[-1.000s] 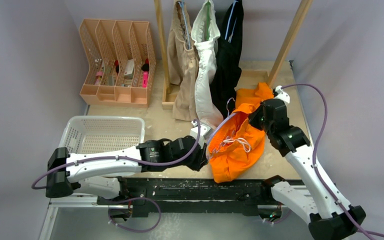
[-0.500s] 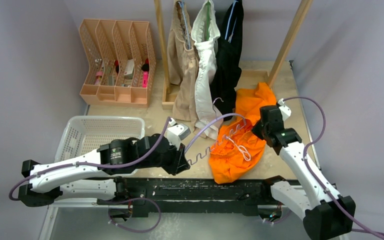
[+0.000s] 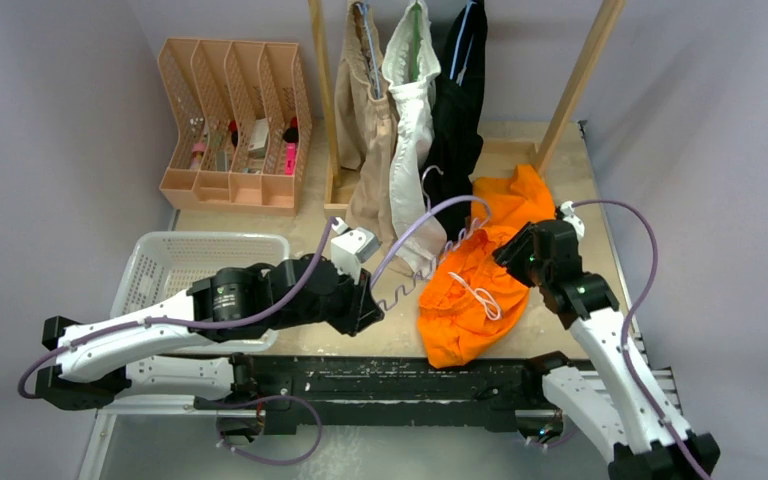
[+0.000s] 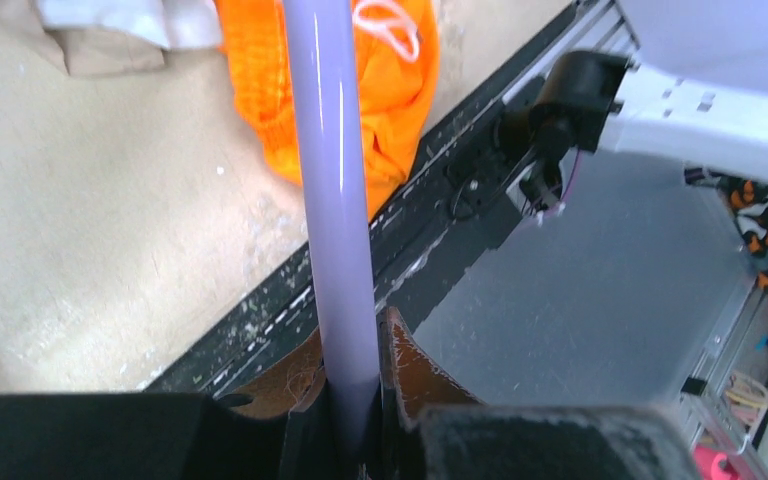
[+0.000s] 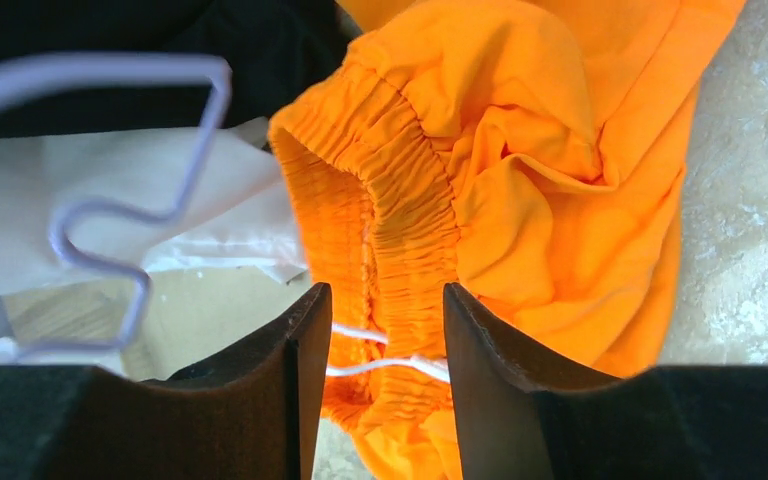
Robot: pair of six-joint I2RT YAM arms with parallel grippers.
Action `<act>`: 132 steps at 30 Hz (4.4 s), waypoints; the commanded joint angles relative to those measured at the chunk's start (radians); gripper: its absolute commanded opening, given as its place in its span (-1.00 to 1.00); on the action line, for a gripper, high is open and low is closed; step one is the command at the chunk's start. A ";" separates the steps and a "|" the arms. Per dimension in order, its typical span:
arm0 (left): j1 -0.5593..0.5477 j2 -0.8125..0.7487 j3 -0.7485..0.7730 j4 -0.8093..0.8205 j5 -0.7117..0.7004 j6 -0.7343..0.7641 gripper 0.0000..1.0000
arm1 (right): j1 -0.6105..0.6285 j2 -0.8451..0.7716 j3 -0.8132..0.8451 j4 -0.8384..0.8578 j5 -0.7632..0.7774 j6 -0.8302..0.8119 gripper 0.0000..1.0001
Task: Remove the shorts from the hanger
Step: Remove the shorts from the hanger, then place the hanger on the clothes rod.
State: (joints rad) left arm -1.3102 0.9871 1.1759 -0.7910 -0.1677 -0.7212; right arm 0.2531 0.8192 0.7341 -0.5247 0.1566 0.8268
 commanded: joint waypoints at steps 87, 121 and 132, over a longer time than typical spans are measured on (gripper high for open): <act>-0.004 0.327 0.158 0.468 -0.174 0.148 -1.00 | -0.002 -0.110 0.079 0.702 -0.708 0.467 -0.94; -0.004 0.308 0.251 0.466 -0.292 0.237 0.23 | -0.001 -0.055 0.279 0.418 -0.732 0.093 -1.00; -0.004 -0.038 0.043 0.364 -0.276 0.103 0.45 | -0.170 0.214 0.612 0.359 -0.975 -0.036 -1.00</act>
State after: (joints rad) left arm -1.3106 1.0027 1.2797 -0.3416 -0.4240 -0.5526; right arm 0.1257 0.9619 1.1992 -0.2066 -0.6926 0.8783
